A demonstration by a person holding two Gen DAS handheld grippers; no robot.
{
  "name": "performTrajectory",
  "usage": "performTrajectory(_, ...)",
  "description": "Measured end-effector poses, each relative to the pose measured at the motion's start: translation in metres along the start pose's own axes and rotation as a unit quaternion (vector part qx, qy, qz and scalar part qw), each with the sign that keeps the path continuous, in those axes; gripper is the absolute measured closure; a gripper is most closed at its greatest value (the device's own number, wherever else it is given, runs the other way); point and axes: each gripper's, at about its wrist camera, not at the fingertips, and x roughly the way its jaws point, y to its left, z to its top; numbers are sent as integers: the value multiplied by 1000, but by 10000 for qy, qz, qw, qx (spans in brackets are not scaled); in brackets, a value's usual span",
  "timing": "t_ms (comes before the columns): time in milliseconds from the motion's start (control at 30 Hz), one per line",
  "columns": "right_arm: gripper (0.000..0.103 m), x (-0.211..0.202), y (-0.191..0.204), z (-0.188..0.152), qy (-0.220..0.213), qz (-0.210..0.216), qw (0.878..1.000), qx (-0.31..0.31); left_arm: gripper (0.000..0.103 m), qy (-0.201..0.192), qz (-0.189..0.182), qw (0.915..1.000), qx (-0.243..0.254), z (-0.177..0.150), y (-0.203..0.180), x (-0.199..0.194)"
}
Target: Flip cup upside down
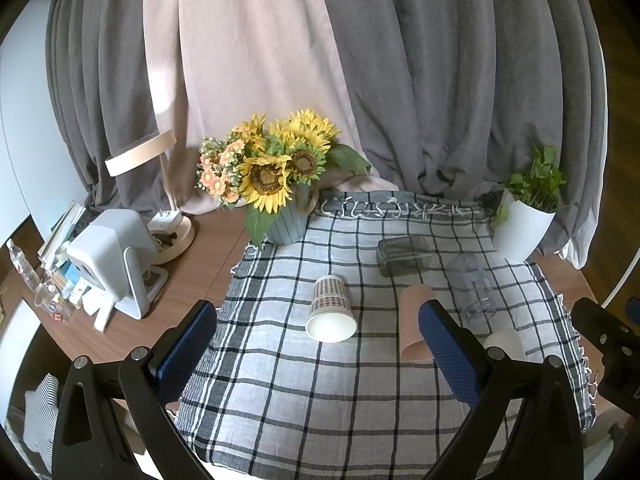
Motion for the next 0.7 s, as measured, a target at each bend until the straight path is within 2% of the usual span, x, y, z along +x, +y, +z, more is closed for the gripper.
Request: performTrajectory(700, 1, 3, 0, -1, 0, 3, 10000, -2, 0, 21, -14, 10000, -1, -1, 2, 1)
